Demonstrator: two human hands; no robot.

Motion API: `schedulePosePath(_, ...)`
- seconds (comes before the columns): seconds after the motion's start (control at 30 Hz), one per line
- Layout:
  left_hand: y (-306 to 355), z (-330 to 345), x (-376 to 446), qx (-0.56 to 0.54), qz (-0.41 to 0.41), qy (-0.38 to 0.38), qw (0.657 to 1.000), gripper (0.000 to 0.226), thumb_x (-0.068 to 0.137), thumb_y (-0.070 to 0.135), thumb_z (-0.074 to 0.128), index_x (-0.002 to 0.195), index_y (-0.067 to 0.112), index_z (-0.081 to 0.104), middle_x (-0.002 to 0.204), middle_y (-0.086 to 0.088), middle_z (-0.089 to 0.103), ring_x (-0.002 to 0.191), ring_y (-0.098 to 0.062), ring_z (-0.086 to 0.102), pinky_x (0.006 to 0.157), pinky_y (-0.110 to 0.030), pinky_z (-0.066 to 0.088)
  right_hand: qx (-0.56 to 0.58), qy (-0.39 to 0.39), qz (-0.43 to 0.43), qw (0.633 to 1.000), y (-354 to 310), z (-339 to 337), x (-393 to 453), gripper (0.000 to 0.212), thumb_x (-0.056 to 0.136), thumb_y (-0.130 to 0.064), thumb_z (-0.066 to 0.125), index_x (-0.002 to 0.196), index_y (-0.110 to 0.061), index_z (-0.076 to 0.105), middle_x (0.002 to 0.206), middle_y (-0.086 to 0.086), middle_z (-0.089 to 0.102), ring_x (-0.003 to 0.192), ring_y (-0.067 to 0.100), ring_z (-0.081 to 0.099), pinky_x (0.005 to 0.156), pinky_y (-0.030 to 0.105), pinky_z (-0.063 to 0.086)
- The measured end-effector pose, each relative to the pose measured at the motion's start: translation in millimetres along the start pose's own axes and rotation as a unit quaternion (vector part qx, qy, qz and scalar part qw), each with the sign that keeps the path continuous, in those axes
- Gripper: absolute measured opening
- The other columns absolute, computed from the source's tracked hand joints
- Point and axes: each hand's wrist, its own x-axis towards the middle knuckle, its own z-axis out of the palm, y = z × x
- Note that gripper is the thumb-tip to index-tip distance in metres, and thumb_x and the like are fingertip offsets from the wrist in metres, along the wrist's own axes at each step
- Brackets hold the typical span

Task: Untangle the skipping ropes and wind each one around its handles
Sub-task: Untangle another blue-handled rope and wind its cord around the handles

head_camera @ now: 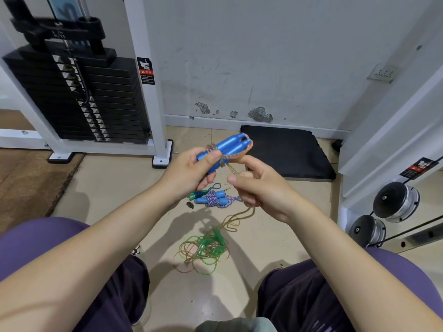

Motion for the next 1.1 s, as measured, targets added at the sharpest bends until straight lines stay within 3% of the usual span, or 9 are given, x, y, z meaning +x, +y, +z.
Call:
schedulePosePath(0.13, -4.6, -3.6, 5.2, 0.029, 0.000, 0.080, 0.996, 0.028, 0.099, 0.037, 0.053, 0.092, 0.010, 0.058, 0.056, -0.003, 0.054, 0.040, -0.011, 0.039, 0.043, -0.020, 0.032, -0.100, 0.023, 0.008, 0.995, 4.7, 9.2, 1.2, 0.005, 0.099, -0.013, 0.055, 0.099, -0.014, 0.060, 0.047, -0.007, 0.034, 0.040, 0.011, 0.026, 0.041, 0.019, 0.021)
schedulePosePath(0.3, -7.2, -5.7, 5.4, 0.139, -0.003, 0.108, 0.984, 0.031, 0.097, 0.039, 0.056, 0.083, 0.012, 0.058, 0.054, 0.000, 0.056, 0.043, -0.014, 0.042, 0.048, -0.028, 0.035, -0.320, 0.003, -0.056, 0.946, 0.1, 15.1, -1.3, 0.026, 0.099, -0.025, 0.056, 0.078, -0.010, 0.053, 0.057, -0.005, 0.039, 0.050, 0.008, 0.031, 0.050, 0.024, 0.028)
schedulePosePath(0.4, -4.0, -7.1, 4.0, 0.287, 0.005, 0.047, 0.957, 0.029, 0.097, 0.041, 0.056, 0.076, 0.021, 0.057, 0.059, -0.002, 0.061, 0.051, -0.014, 0.049, 0.057, -0.033, 0.043, -0.407, 0.045, -0.135, 0.902, -6.4, 6.8, -2.8, 0.033, 0.094, -0.028, 0.062, 0.071, -0.005, 0.058, 0.062, 0.004, 0.048, 0.058, 0.009, 0.038, 0.059, 0.032, 0.033)
schedulePosePath(0.57, 2.6, -5.9, -4.1, 0.285, -0.018, -0.170, 0.943, 0.031, 0.096, 0.040, 0.057, 0.074, 0.020, 0.054, 0.056, 0.004, 0.057, 0.059, -0.024, 0.055, 0.059, -0.034, 0.045, -0.350, 0.125, -0.197, 0.907, -18.2, -11.1, -3.7, 0.017, 0.075, -0.021, 0.083, 0.070, -0.010, 0.071, 0.073, -0.001, 0.057, 0.069, 0.014, 0.054, 0.062, 0.016, 0.039)
schedulePosePath(0.63, 3.9, -3.6, -6.5, 0.240, -0.019, -0.215, 0.947, 0.037, 0.092, 0.050, 0.057, 0.078, 0.016, 0.055, 0.054, 0.006, 0.056, 0.062, -0.028, 0.055, 0.058, -0.031, 0.043, -0.334, 0.120, -0.186, 0.916, -17.6, -12.4, -3.5, 0.020, 0.075, -0.022, 0.083, 0.072, -0.006, 0.071, 0.075, 0.006, 0.059, 0.068, 0.015, 0.054, 0.061, 0.019, 0.041)
schedulePosePath(0.77, 6.4, 0.6, -8.8, 0.209, 0.001, -0.226, 0.952, 0.034, 0.090, 0.047, 0.060, 0.076, 0.016, 0.056, 0.056, 0.004, 0.056, 0.049, -0.005, 0.043, 0.049, -0.016, 0.034, -0.307, 0.103, -0.129, 0.937, -12.3, -15.9, -0.5, 0.025, 0.078, -0.028, 0.080, 0.077, -0.008, 0.065, 0.068, 0.010, 0.060, 0.060, 0.008, 0.047, 0.057, 0.025, 0.040)
schedulePosePath(0.9, 5.1, 0.3, -10.3, 0.178, -0.006, -0.220, 0.959, 0.024, 0.097, 0.029, 0.058, 0.076, 0.018, 0.056, 0.059, -0.004, 0.059, 0.046, -0.012, 0.043, 0.046, -0.019, 0.035, -0.252, 0.063, -0.128, 0.957, -8.4, -16.5, 0.9, 0.025, 0.083, -0.020, 0.078, 0.089, -0.017, 0.054, 0.075, 0.001, 0.051, 0.067, 0.012, 0.047, 0.064, 0.028, 0.042)
schedulePosePath(1.0, 3.1, -1.6, -10.8, 0.160, -0.016, -0.233, 0.959, 0.027, 0.093, 0.038, 0.063, 0.080, 0.016, 0.058, 0.063, -0.006, 0.063, 0.048, -0.019, 0.046, 0.047, -0.023, 0.038, -0.235, 0.037, -0.130, 0.963, -7.4, -14.8, -0.1, 0.020, 0.084, -0.015, 0.076, 0.086, -0.009, 0.058, 0.076, 0.002, 0.057, 0.068, 0.018, 0.052, 0.065, 0.035, 0.045)
schedulePosePath(1.1, 2.8, -1.3, -11.7, 0.128, -0.017, -0.231, 0.964, 0.027, 0.091, 0.039, 0.062, 0.079, 0.015, 0.058, 0.066, -0.012, 0.065, 0.046, -0.019, 0.046, 0.046, -0.022, 0.037, -0.187, 0.056, -0.120, 0.973, -8.5, -13.2, -0.1, 0.016, 0.081, -0.014, 0.078, 0.083, -0.006, 0.065, 0.076, 0.003, 0.065, 0.068, 0.016, 0.058, 0.065, 0.032, 0.048)
